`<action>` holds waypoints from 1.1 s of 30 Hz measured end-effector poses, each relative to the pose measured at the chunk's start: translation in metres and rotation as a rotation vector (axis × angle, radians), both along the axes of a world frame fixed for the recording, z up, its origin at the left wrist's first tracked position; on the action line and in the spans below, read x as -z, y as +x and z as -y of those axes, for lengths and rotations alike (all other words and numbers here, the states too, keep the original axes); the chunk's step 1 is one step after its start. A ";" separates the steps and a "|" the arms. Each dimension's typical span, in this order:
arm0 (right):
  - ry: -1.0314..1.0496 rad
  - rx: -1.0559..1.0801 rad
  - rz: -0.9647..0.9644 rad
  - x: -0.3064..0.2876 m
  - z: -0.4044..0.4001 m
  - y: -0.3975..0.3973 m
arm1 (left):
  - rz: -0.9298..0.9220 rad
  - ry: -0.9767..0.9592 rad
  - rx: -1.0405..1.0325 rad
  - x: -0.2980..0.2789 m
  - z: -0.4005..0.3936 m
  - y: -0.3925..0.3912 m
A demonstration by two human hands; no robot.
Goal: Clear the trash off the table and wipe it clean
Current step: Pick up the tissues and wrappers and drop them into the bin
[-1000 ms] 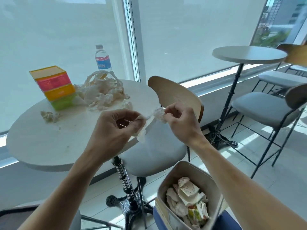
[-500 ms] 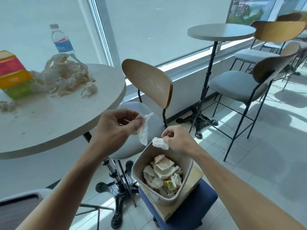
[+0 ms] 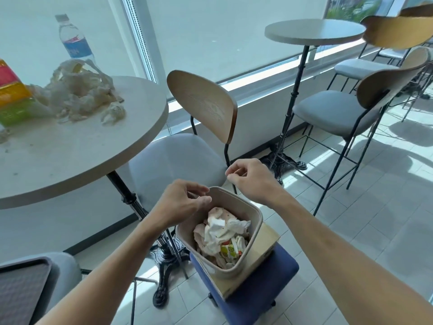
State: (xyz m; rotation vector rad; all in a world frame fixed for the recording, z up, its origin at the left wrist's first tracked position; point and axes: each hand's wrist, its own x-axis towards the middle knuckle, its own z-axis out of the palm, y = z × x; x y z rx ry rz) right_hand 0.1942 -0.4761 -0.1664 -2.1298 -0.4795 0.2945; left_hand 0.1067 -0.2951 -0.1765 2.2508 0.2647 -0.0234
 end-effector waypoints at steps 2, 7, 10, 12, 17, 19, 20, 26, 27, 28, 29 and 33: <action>0.016 -0.013 0.011 -0.002 -0.005 -0.001 | 0.016 -0.003 -0.012 -0.004 -0.004 -0.001; 0.062 -0.058 0.016 -0.016 -0.030 -0.002 | 0.133 -0.020 -0.059 -0.035 -0.019 -0.004; 0.086 -0.117 0.028 -0.031 -0.051 -0.005 | 0.218 -0.007 -0.079 -0.063 -0.033 -0.011; 0.110 -0.146 0.050 -0.043 -0.065 -0.005 | 0.265 -0.023 -0.088 -0.082 -0.044 -0.016; 0.158 -0.194 0.134 -0.075 -0.111 -0.002 | 0.344 -0.011 -0.102 -0.123 -0.078 -0.025; 0.164 -0.209 0.171 -0.086 -0.131 0.001 | 0.366 0.017 -0.124 -0.135 -0.095 -0.025; 0.161 -0.212 0.184 -0.091 -0.143 0.003 | 0.379 0.040 -0.140 -0.141 -0.105 -0.025; 0.066 -0.194 0.248 -0.105 -0.199 0.018 | 0.403 0.148 -0.233 -0.160 -0.174 -0.018; 0.029 -0.196 0.265 -0.107 -0.209 0.020 | 0.400 0.163 -0.245 -0.161 -0.187 -0.017; -0.019 -0.200 0.278 -0.109 -0.218 0.021 | 0.396 0.175 -0.258 -0.161 -0.199 -0.015; -0.073 -0.204 0.288 -0.110 -0.226 0.022 | 0.390 0.181 -0.274 -0.160 -0.211 -0.013; -0.238 -0.206 0.341 -0.106 -0.260 0.024 | 0.354 0.203 -0.333 -0.151 -0.255 -0.001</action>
